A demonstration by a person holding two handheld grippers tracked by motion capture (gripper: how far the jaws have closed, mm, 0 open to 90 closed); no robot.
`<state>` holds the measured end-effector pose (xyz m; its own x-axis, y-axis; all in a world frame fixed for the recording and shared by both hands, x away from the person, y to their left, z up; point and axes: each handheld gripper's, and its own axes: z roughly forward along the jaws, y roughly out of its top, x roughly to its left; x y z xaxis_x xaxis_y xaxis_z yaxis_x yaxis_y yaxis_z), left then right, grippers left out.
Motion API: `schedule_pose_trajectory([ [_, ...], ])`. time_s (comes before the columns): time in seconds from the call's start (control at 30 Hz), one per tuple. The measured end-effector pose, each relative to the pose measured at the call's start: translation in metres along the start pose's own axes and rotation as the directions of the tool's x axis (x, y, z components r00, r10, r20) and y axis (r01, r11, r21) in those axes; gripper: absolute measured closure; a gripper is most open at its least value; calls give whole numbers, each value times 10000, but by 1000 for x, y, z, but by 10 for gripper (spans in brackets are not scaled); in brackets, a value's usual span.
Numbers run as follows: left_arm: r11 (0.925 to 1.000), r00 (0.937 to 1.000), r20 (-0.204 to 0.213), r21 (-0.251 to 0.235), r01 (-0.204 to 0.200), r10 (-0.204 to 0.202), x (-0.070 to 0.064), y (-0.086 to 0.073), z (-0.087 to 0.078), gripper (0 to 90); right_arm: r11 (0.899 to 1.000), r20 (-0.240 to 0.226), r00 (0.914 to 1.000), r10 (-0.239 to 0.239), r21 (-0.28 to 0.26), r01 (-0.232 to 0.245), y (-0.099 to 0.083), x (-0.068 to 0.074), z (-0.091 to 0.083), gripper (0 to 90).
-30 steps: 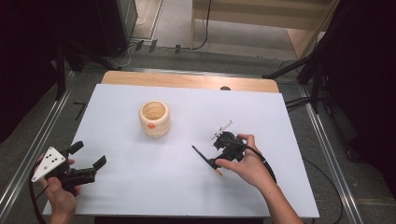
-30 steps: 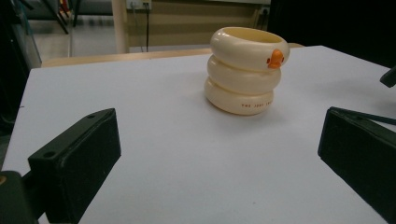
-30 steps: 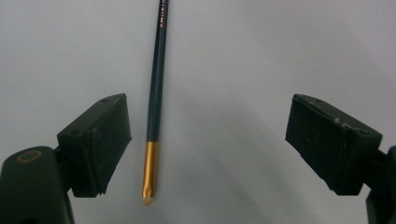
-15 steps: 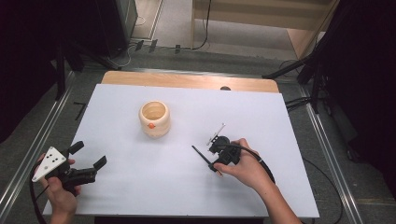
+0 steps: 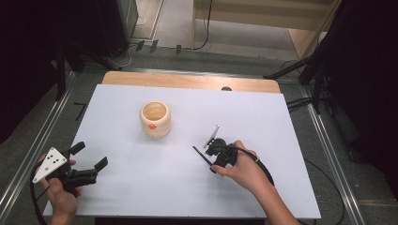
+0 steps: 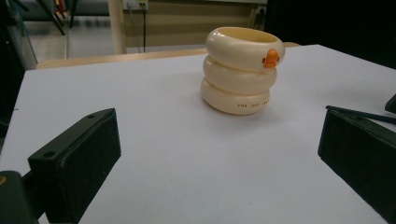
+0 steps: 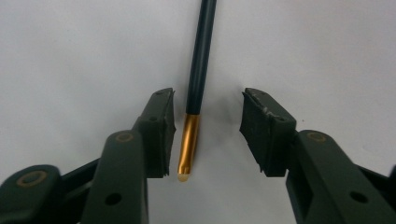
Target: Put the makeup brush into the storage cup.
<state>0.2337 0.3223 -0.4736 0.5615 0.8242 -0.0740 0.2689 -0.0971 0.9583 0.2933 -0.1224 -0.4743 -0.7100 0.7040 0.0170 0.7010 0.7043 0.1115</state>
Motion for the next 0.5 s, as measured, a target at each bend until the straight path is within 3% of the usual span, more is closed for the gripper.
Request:
schedule_pose_trajectory([
  [0.3, 10000, 10000, 46, 35, -68, 68, 0, 0, 0, 0, 9990, 365, 9993, -61, 441, 45, 6, 5, 3, 628],
  [0.5, 9999, 9999, 62, 60, -125, 124, -2, 0, 2, 0, 9985, 364, 9993, -17, 542, -2, 8, 7, 4, 667],
])
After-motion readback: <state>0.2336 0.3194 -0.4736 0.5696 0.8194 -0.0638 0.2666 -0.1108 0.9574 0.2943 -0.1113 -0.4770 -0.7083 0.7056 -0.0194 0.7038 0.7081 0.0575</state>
